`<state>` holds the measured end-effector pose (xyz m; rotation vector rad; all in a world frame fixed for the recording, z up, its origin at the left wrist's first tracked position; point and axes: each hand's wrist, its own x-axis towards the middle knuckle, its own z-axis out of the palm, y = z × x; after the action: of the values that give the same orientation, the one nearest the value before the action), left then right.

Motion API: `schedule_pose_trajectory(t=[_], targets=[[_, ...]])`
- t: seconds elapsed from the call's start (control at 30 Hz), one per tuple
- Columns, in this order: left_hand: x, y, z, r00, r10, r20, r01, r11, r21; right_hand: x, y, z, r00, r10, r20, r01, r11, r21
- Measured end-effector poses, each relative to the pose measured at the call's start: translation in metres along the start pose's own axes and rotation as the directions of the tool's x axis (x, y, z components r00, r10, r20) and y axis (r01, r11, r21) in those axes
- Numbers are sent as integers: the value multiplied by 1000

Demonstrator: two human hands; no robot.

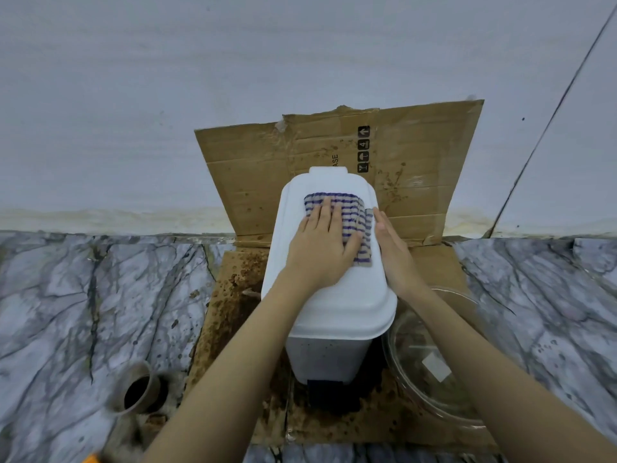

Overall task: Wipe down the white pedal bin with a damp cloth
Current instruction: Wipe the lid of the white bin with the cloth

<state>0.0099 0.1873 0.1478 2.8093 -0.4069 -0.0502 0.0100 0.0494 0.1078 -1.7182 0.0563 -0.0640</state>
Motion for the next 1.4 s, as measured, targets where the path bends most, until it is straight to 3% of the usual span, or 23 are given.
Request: schedule_pose_trajectory(t=[0.13,0.2,0.27,0.33,0.4,0.47,0.57,0.63,0.77,0.87,1.07,1.17,1.27,1.4], targets=[[19,3,-9,998,15,63,-8,994,-109,1,0,-2,1000,-15,7,15,999,-46],[10,-5,-14,999,-31,-7,29,981,-190,-1,-5,-4,1000,-24,-10,22,992,-121],[-4,-18,-17,991,-105,-78,89,980,-177,-5,-18,-2,985,-92,-144,49,959,-280],[-18,-28,-16,986,-159,-53,150,978,-147,-8,-38,10,950,-260,-174,141,852,-505],[-26,-29,-11,986,-168,-6,165,976,-141,-2,-51,30,951,-310,14,238,701,-672],[-29,-27,-4,987,-158,-8,154,973,-171,5,-53,52,975,-167,145,214,554,-804],[-30,-27,-1,988,-151,-35,143,973,-182,22,-47,59,993,-46,108,117,406,-906],[-31,-27,-1,988,-150,-32,143,976,-166,40,-44,51,998,6,68,59,422,-905],[-32,-25,-2,988,-150,-26,145,977,-157,54,-39,27,998,58,40,0,576,-817],[-32,-25,-2,988,-150,-26,145,980,-136,18,-32,18,999,35,7,-20,713,-700],[-33,-24,0,987,-160,-23,156,980,-125,-83,-18,15,999,-37,22,43,832,-554],[-34,-24,-1,988,-154,-32,149,982,-113,-84,-16,14,997,-76,15,73,851,-520],[-34,-23,-2,989,-146,-33,142,986,-89,-35,-19,10,977,-207,52,199,794,-575],[-32,-24,-1,988,-150,-32,148,987,-67,45,-25,9,998,42,38,-15,839,-543]])
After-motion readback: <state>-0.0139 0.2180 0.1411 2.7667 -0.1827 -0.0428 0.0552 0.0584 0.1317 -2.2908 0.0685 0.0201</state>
